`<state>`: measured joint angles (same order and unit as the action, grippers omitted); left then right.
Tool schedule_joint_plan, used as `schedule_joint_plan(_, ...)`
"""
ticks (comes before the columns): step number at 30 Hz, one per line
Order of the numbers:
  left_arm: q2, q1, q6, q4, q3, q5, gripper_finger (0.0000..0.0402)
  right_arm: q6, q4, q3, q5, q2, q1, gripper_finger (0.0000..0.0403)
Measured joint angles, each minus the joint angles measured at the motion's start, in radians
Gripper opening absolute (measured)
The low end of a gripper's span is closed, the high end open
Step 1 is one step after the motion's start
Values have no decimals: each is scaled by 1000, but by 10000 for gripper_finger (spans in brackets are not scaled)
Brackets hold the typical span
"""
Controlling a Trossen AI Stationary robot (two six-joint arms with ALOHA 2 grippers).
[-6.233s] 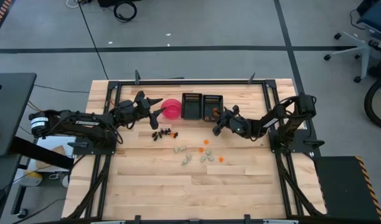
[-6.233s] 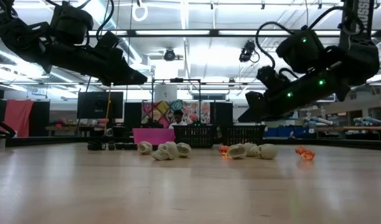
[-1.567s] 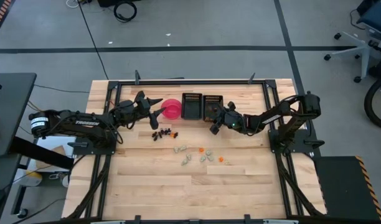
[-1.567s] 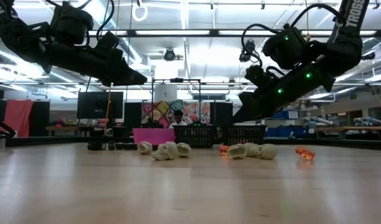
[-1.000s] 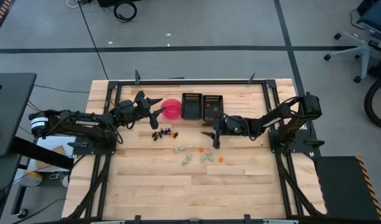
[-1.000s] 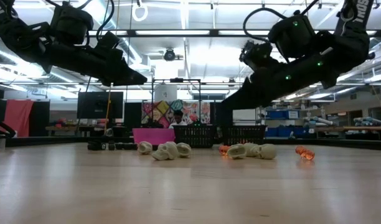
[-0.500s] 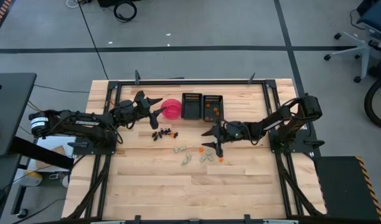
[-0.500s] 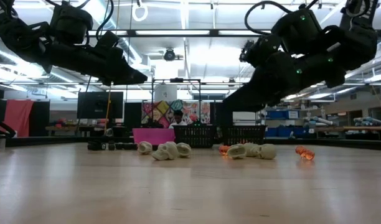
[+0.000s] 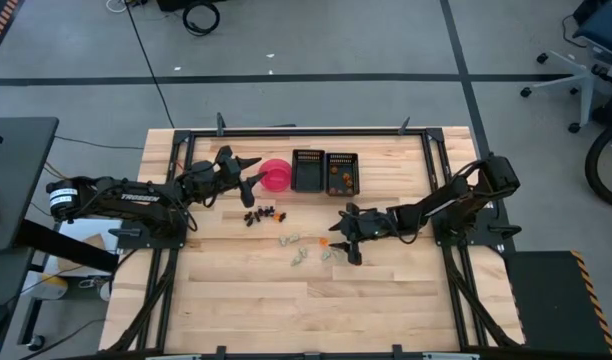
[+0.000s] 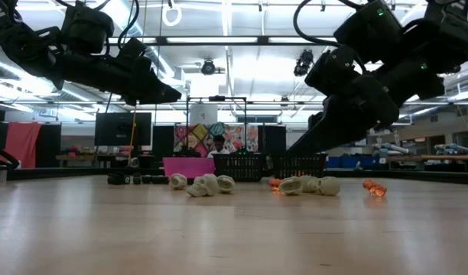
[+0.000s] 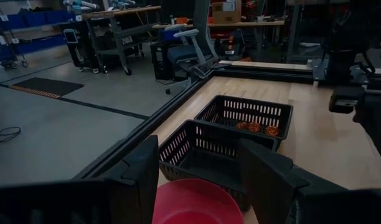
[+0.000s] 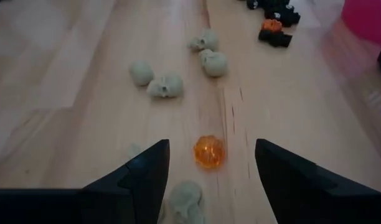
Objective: Sort Halloween decoration
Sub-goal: Put the white skull toy into the left black bin
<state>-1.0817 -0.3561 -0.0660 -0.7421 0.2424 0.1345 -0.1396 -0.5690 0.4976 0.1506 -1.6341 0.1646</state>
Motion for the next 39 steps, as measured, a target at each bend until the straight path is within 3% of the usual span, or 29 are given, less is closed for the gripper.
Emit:
schedule_joint_plan(8,0,0,1,7,0,0,189,-23,57,0,6,0,0,241)
schedule_joint_plan(26,0,0,3,5,0,0,189,-14,-17,-5,24,-128,27,235)
schedule_joint_plan(39,0,0,2,10,0,0,189,-1,-8,-4,12,-127,21,130)
